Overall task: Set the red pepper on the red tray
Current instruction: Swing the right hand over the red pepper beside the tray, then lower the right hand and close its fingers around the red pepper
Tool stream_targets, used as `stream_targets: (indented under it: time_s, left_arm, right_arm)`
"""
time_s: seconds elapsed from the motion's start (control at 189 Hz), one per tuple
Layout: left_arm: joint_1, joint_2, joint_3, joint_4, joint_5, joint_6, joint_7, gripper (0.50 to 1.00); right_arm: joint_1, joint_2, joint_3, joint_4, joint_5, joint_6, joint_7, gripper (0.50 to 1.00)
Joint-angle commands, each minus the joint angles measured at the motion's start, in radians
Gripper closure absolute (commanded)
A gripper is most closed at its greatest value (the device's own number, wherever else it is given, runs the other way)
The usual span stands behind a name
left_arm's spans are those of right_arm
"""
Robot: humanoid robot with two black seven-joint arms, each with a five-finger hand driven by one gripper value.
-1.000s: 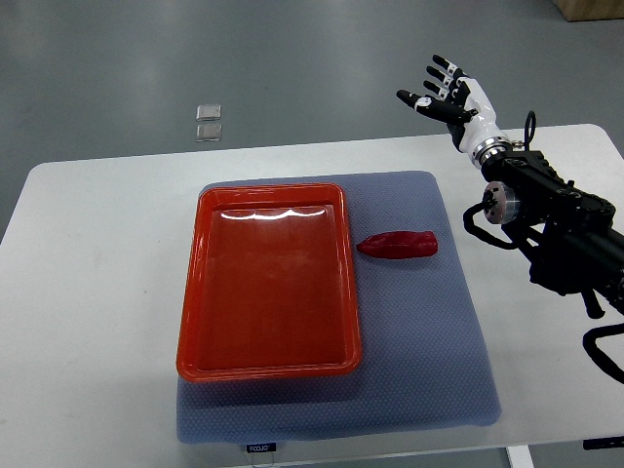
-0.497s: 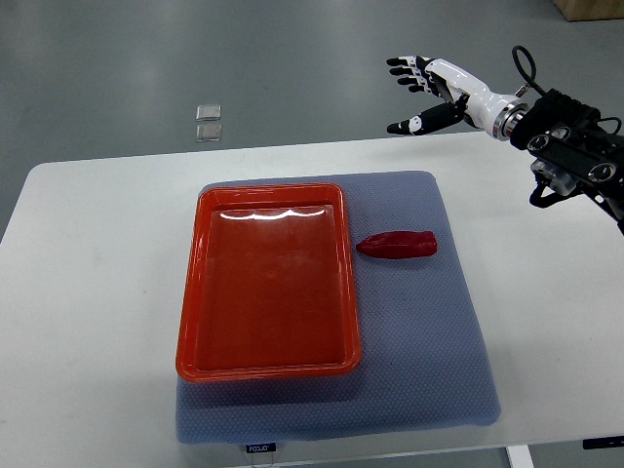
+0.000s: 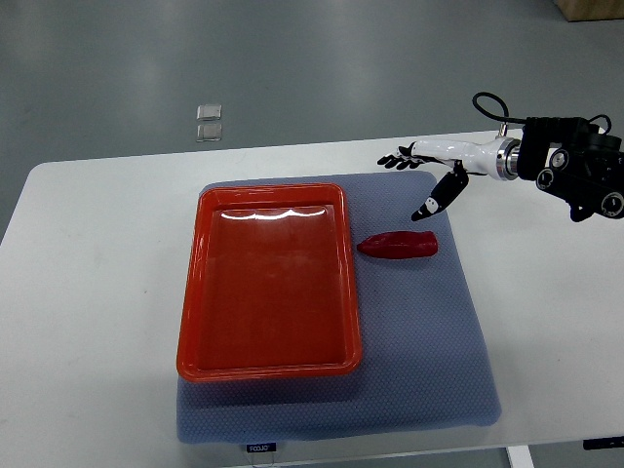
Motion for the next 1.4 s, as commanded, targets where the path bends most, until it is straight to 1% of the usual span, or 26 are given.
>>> stream_targets:
  time_s: [0.0,0.063,0.122,0.159,0.228,0.286,0.466,0.714,0.81,0.984,1.016,1.085,1.148,1.196,1.259,1.317,1.397]
  left_arm:
    - [0.0,0.0,-0.001,0.0,-0.001,0.0,0.0,0.5]
    - [0.0,0.0,-0.001,0.0,0.0,0.0,0.0,0.5]
    - [0.0,0.0,-0.001,0.0,0.0,0.0,0.0,0.5]
    - [0.0,0.0,-0.001,0.0,0.0,0.0,0.0,0.5]
    - [0.0,0.0,-0.001,0.0,-0.001,0.0,0.0,0.5]
    - [0.0,0.0,-0.001,0.0,-0.001,0.0,0.0,0.5]
    - [0.0,0.0,-0.001,0.0,0.0,0.0,0.0,0.5]
    - [0.0,0.0,-0.001,0.0,0.0,0.0,0.0,0.5]
    - [0.0,0.0,-0.001,0.0,0.0,0.0,0.0,0.5]
    - [0.0,0.0,-0.001,0.0,0.0,0.0,0.0,0.5]
    - [0.0,0.0,-0.001,0.002,-0.001,0.0,0.0,0.5]
    - [0.0,0.0,-0.001,0.0,0.0,0.0,0.0,0.5]
    - [0.0,0.0,-0.001,0.0,0.0,0.0,0.0,0.5]
    - [0.0,0.0,-0.001,0.0,-0.001,0.0,0.0,0.5]
    - [0.0,0.0,-0.001,0.0,-0.001,0.0,0.0,0.5]
    - [0.0,0.0,-0.001,0.0,0.0,0.0,0.0,0.5]
    - [0.0,0.0,-0.001,0.0,0.0,0.0,0.0,0.5]
  right_arm:
    - [0.022,-0.004,-0.048,0.046,-0.005,0.01,-0.036,0.579]
    - [0.023,-0.001,-0.067,0.082,-0.005,0.009,-0.043,0.579]
    - [0.027,0.001,-0.074,0.091,-0.009,0.009,-0.05,0.579]
    - [0.028,0.002,-0.076,0.092,-0.012,0.009,-0.066,0.579]
    - [0.04,0.01,-0.078,0.094,-0.015,0.012,-0.113,0.581]
    - [0.043,0.013,-0.079,0.1,-0.015,0.013,-0.13,0.581]
    - [0.034,0.033,-0.078,0.111,-0.017,0.003,-0.133,0.583]
    - [0.008,0.033,-0.078,0.112,-0.035,-0.005,-0.136,0.585]
    - [-0.013,0.038,-0.076,0.114,-0.037,-0.039,-0.136,0.585]
    - [-0.018,0.051,-0.076,0.114,-0.04,-0.045,-0.136,0.593]
    - [-0.018,0.053,-0.076,0.114,-0.04,-0.046,-0.136,0.599]
    - [-0.016,0.053,-0.076,0.115,-0.041,-0.046,-0.136,0.63]
    - [-0.012,0.051,-0.076,0.115,-0.043,-0.046,-0.136,0.638]
    - [-0.009,0.048,-0.076,0.114,-0.043,-0.046,-0.136,0.664]
    - [-0.009,0.047,-0.076,0.114,-0.043,-0.046,-0.136,0.673]
    - [-0.009,0.047,-0.076,0.115,-0.045,-0.045,-0.136,0.703]
    - [-0.01,0.045,-0.078,0.115,-0.045,-0.043,-0.136,0.722]
